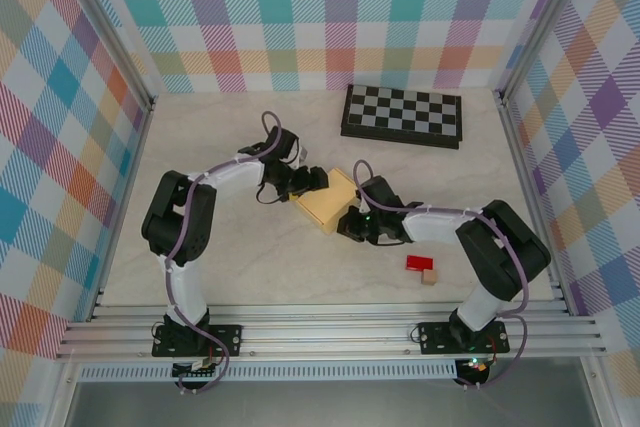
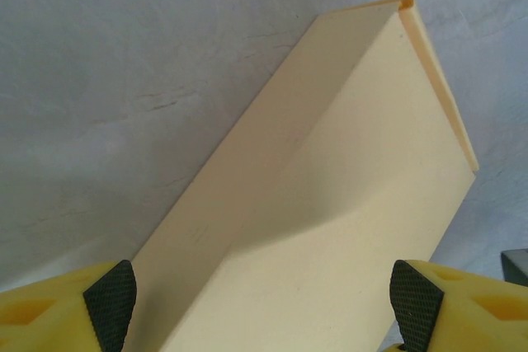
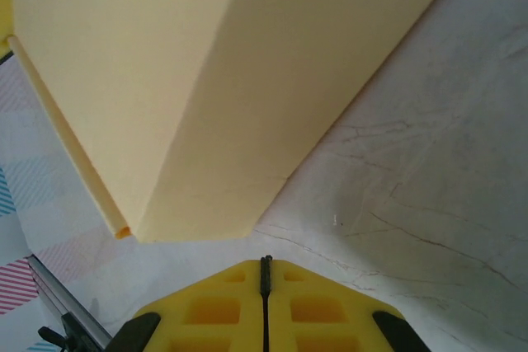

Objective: Fold the paper box

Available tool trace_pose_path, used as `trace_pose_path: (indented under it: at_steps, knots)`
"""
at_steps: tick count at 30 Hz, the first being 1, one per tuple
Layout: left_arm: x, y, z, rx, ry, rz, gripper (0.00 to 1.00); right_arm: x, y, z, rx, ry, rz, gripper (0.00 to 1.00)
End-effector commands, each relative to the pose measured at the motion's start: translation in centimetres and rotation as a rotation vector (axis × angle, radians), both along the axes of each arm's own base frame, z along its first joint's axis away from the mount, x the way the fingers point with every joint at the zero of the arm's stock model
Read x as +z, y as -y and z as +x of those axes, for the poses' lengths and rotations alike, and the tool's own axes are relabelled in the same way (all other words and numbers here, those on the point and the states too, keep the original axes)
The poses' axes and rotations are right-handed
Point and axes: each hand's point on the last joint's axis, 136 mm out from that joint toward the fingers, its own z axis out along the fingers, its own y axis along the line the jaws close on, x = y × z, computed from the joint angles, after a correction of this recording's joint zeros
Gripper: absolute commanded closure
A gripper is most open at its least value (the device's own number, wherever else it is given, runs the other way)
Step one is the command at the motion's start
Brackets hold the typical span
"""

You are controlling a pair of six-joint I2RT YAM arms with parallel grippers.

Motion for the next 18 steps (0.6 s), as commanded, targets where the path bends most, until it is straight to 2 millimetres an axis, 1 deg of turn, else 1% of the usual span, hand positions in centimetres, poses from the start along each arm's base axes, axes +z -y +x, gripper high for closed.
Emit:
trace_pose_path:
  at_steps: [1, 4, 8, 12, 15, 16, 18]
  knots:
    - [-0.5, 0.2, -1.2, 0.016, -0.005, 0.014, 0.17, -0.1, -0.4, 0.2, -0.047, -0.004, 0.032, 0.93]
    - [-1.2, -0.1, -2.1, 0.04, -0.023, 0.025, 0.17, -0.5, -0.5, -0.3, -0.044, -0.013, 0.035, 0.93]
    - [-1.5, -0.2, -3.1, 0.069, -0.033, 0.021, 0.17, -0.7, -1.0, -0.7, -0.037, -0.01, 0.045, 0.93]
    - [-1.4, 0.1, -3.9, 0.083, -0.045, 0.016, 0.17, -0.9, -1.3, -0.5, -0.031, -0.004, 0.059, 0.93]
    - [-1.6, 0.3, -4.8, 0.116, -0.067, 0.025, 0.18, -0.9, -2.1, -0.2, -0.042, -0.015, 0.106, 0.93]
    - [-1.5, 0.7, -4.7, 0.13, -0.056, 0.011, 0.18, -0.8, -2.2, -0.1, -0.05, -0.019, 0.122, 0.93]
    - [-1.7, 1.0, -5.4, 0.161, -0.073, 0.006, 0.18, -0.5, -2.6, 0.2, -0.06, -0.012, 0.152, 0.93]
